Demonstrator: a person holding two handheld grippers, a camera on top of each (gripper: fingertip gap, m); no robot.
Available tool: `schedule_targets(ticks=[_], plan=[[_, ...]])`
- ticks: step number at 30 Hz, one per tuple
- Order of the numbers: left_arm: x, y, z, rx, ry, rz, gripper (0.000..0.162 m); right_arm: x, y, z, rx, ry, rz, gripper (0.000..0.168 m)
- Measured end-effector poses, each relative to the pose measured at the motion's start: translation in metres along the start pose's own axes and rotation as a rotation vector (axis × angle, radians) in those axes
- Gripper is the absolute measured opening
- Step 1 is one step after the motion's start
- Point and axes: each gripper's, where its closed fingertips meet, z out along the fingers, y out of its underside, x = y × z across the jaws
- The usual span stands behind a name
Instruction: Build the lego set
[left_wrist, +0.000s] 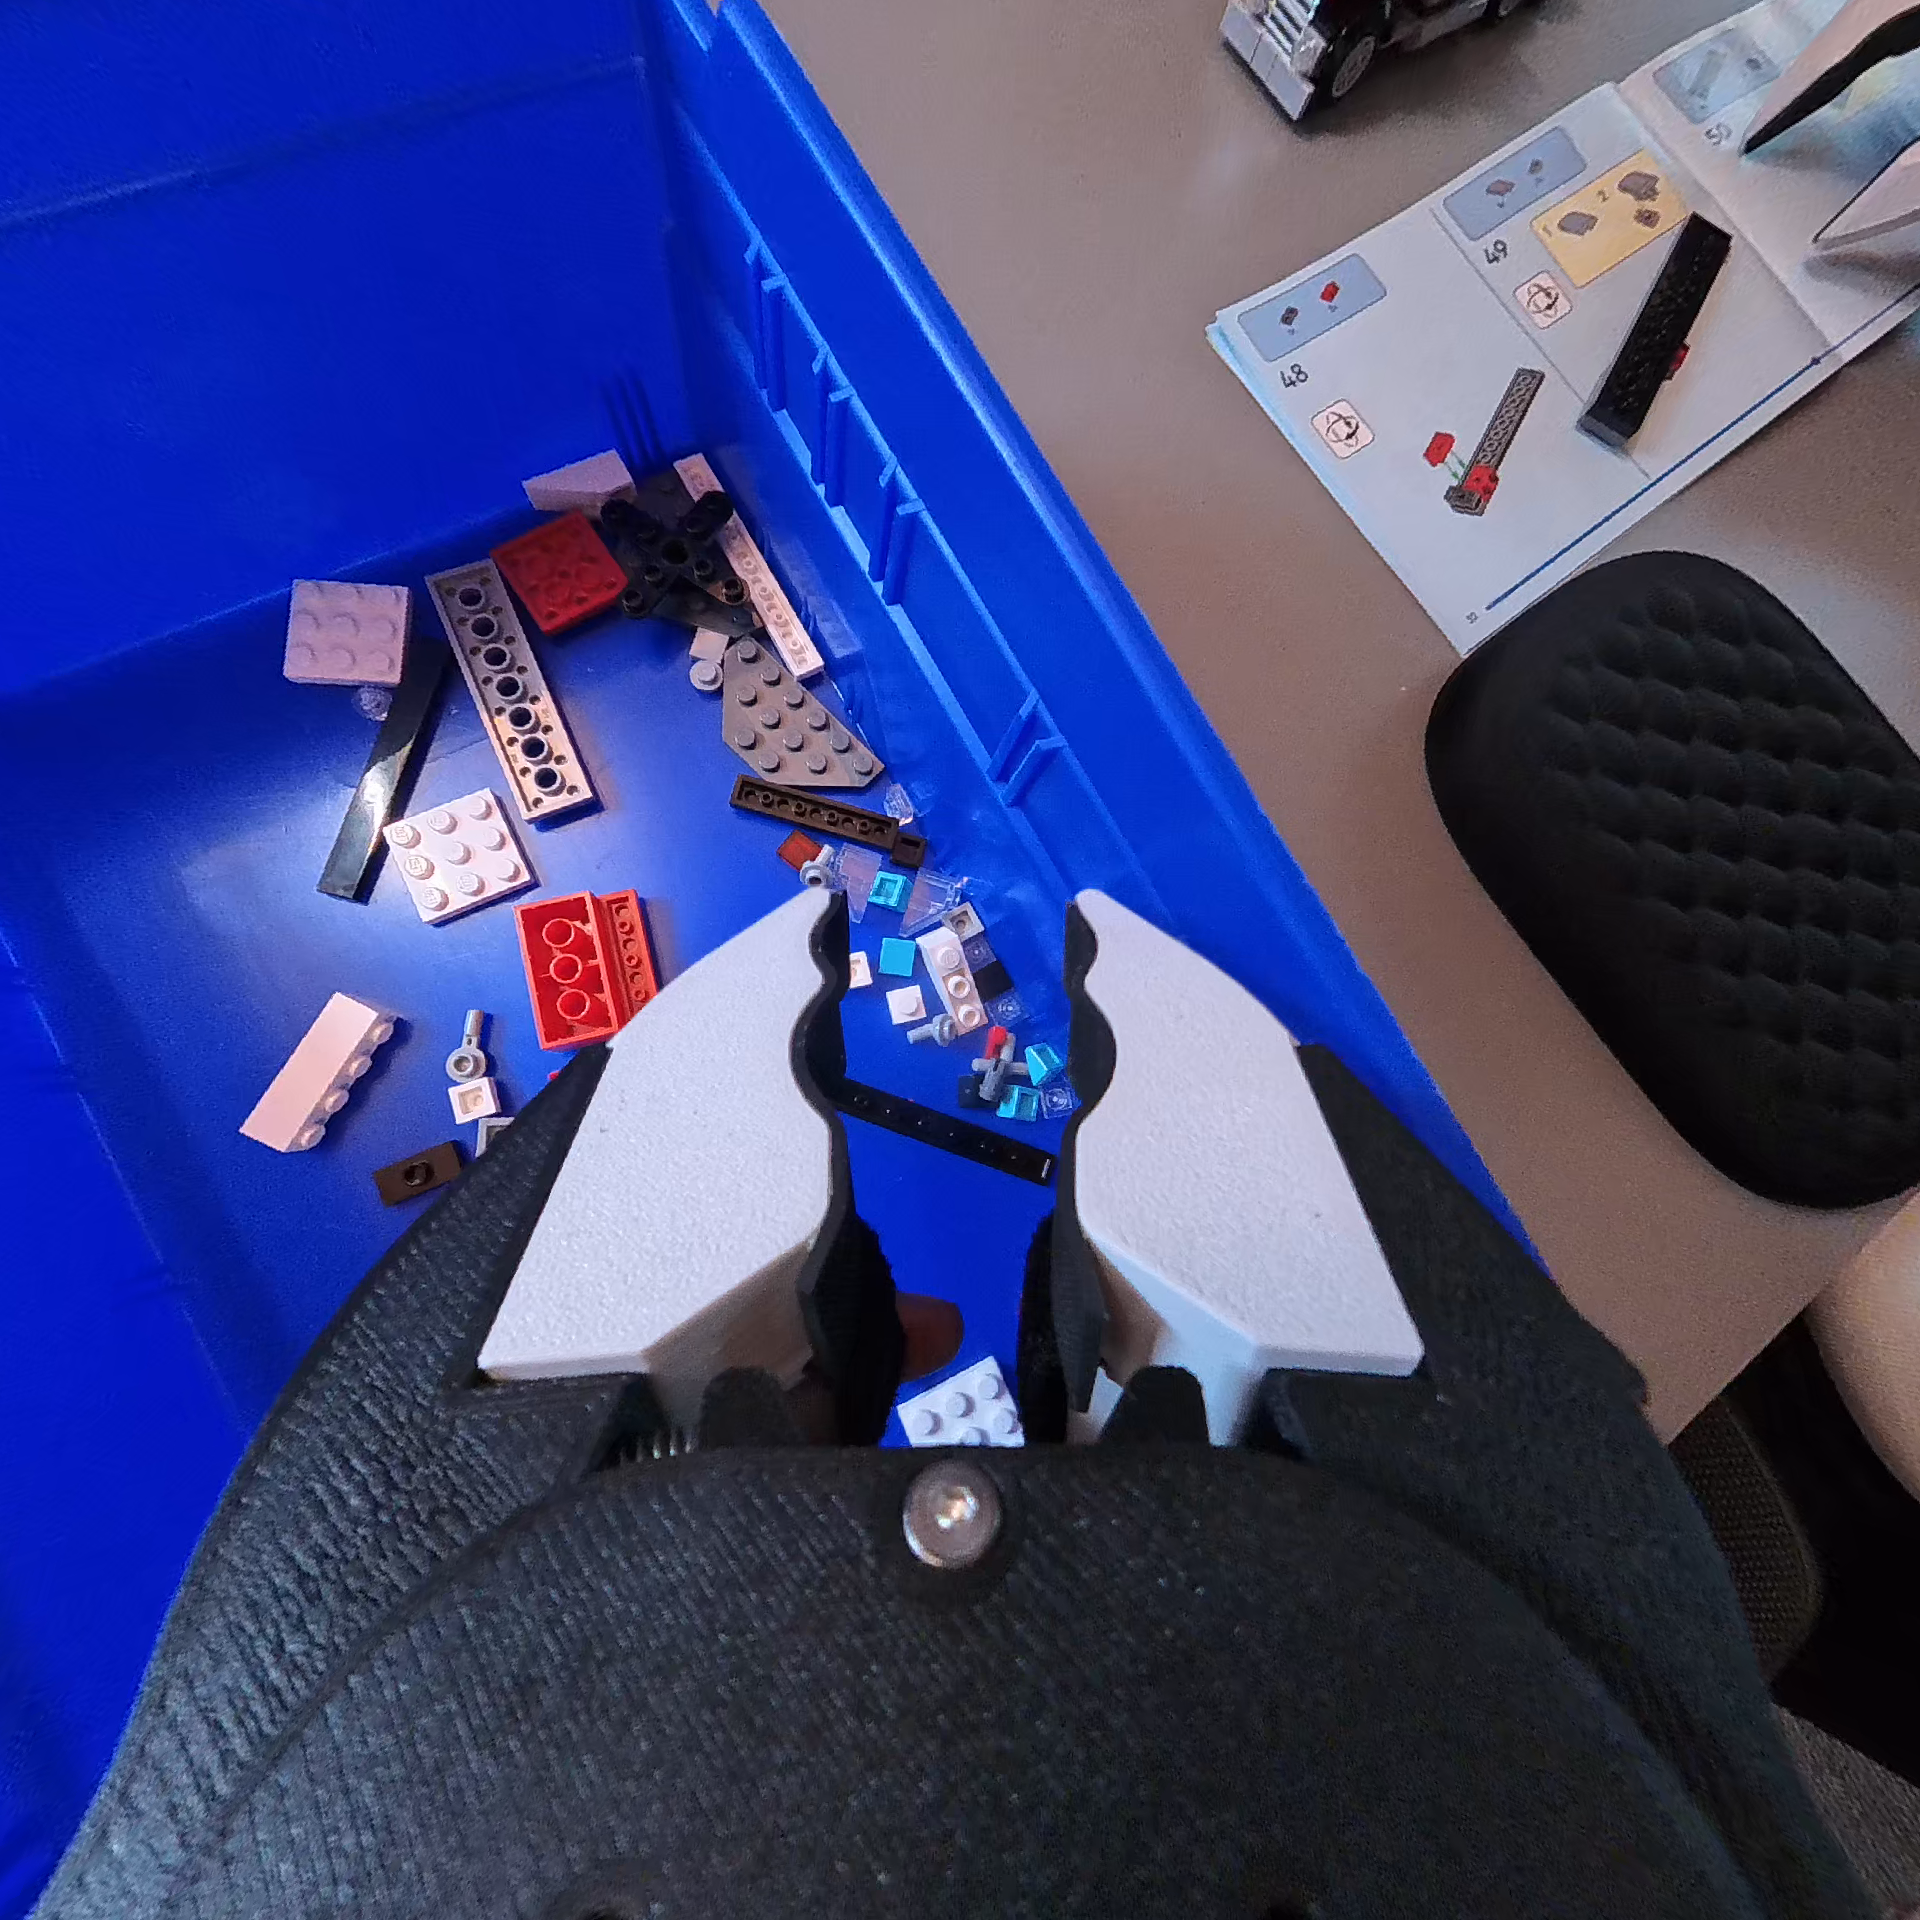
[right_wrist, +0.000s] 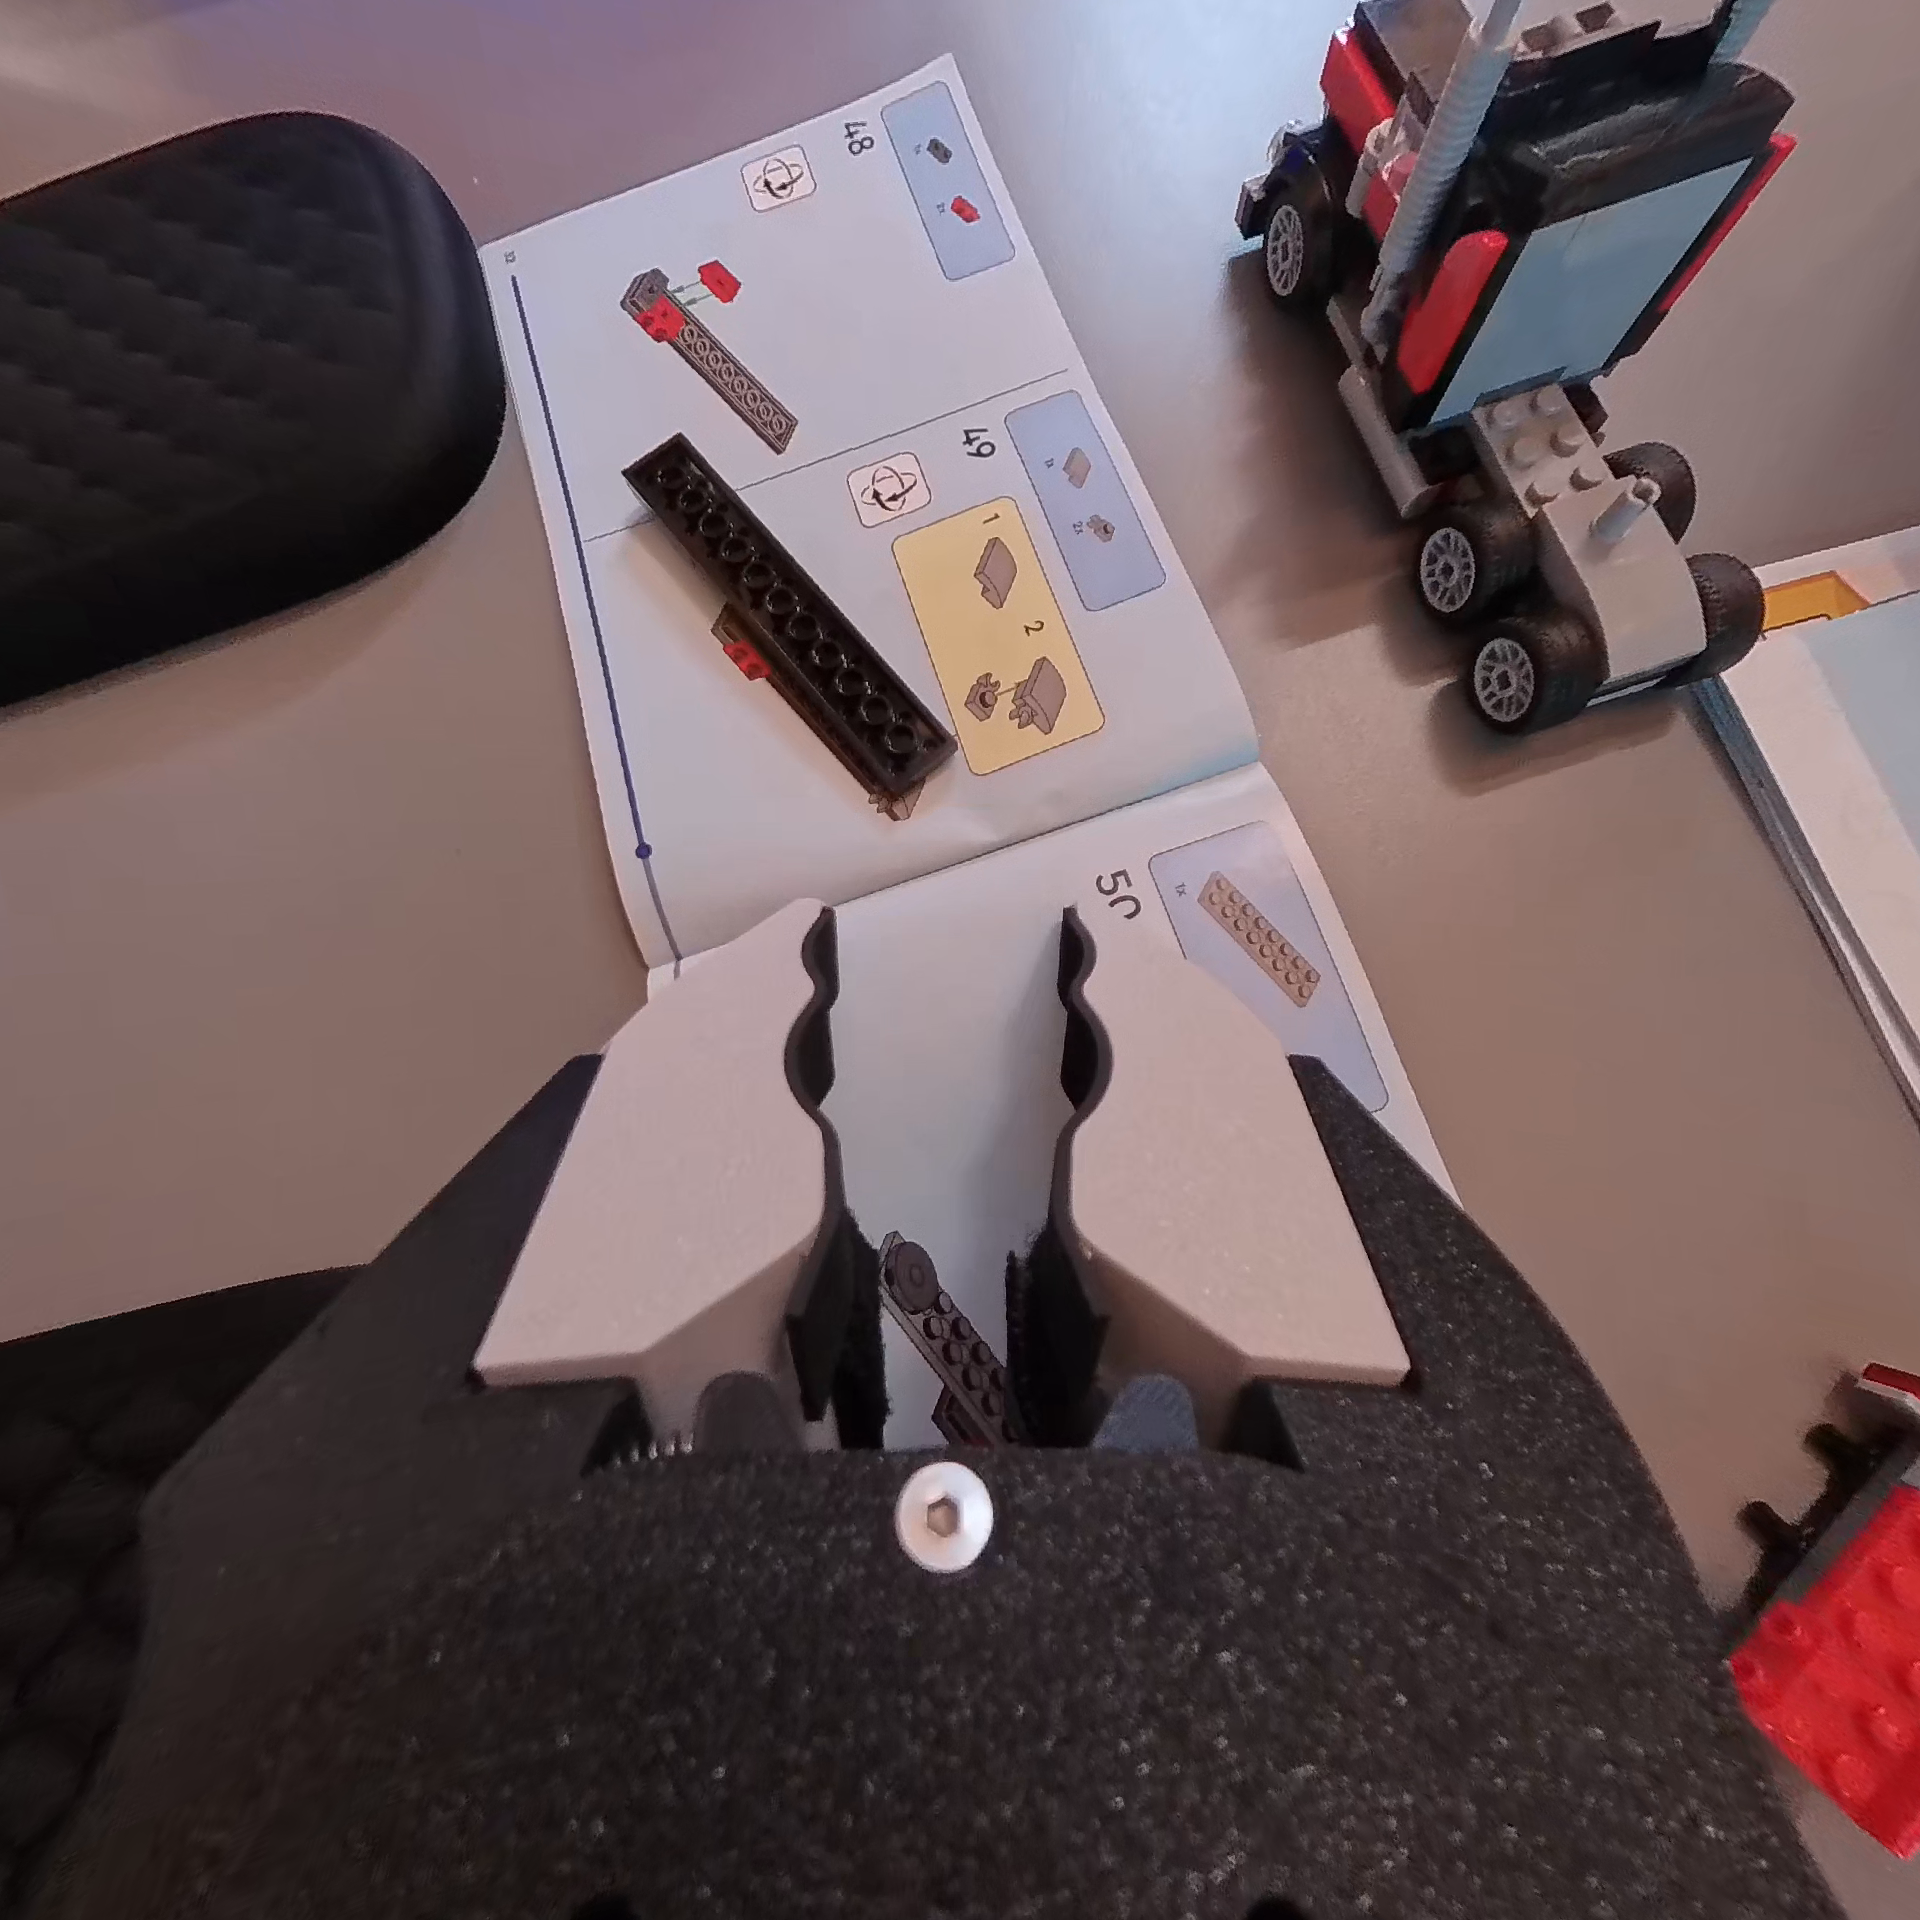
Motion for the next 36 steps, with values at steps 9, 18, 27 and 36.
schedule_targets(ticks=[9,18,27,36], plan=[[0.002,0.001,0.002,-0.004,0.010,-0.003,0.040,0.001,-0.002,-0.003,0.015,0.010,0.000,0.041],[0.003,0.002,0.002,-0.011,0.012,-0.004,0.040,-0.001,-0.009,-0.018,0.053,0.058,-0.001,0.041],[-0.021,-0.007,-0.015,0.042,-0.116,-0.042,0.043,-0.026,-0.041,-0.179,0.290,0.482,0.125,0.042],[-0.051,-0.075,-0.066,0.334,-0.358,-0.095,0.049,-0.084,0.073,-0.391,0.229,0.935,0.349,0.045]])
